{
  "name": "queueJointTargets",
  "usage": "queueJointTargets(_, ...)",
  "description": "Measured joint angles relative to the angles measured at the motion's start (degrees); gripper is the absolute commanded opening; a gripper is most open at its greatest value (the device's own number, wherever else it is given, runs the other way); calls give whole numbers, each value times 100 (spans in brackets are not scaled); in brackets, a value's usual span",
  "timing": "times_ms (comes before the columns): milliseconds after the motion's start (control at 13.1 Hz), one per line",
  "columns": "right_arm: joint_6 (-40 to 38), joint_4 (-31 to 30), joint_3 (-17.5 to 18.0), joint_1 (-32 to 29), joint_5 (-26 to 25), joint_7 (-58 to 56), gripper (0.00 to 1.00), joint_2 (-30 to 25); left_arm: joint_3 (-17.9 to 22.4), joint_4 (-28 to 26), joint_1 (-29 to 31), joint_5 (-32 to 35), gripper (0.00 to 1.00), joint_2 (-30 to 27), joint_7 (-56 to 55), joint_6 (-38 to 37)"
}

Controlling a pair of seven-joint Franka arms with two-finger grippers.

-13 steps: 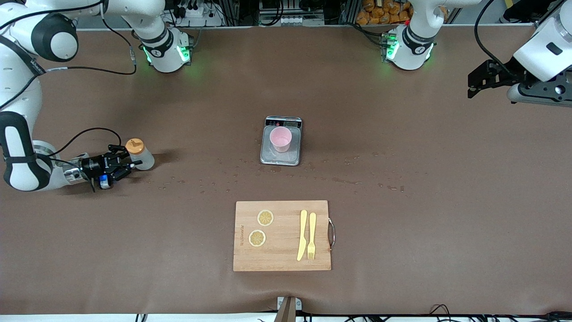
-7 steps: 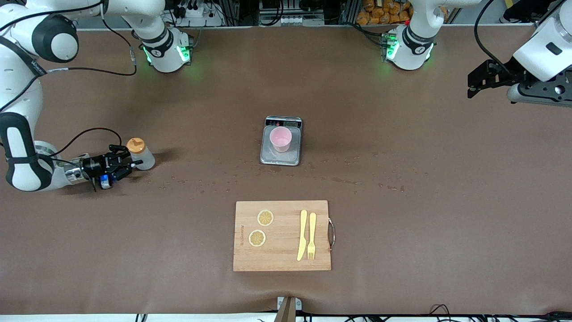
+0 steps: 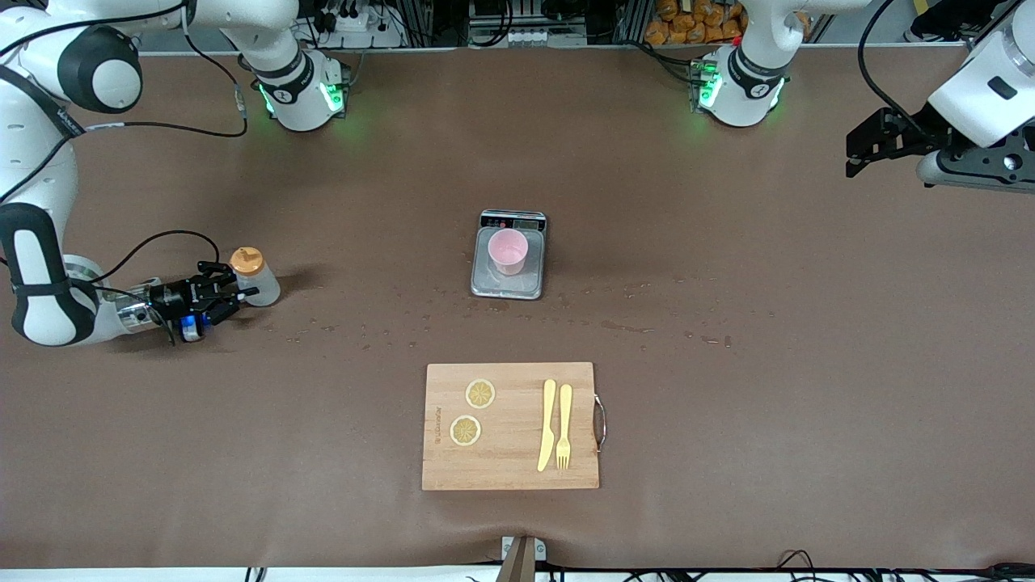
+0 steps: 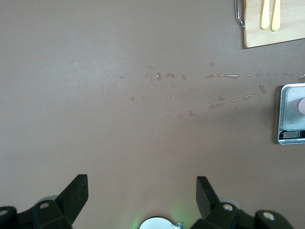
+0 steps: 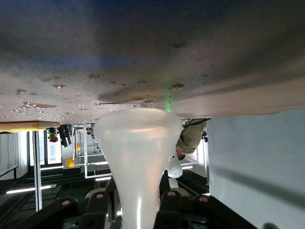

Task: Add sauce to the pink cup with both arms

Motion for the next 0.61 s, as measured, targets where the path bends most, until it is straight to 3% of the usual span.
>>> queueJointTargets(611,97,69,-1,0,-10,-8,30,5,0,0,2,0,100,0,0,0)
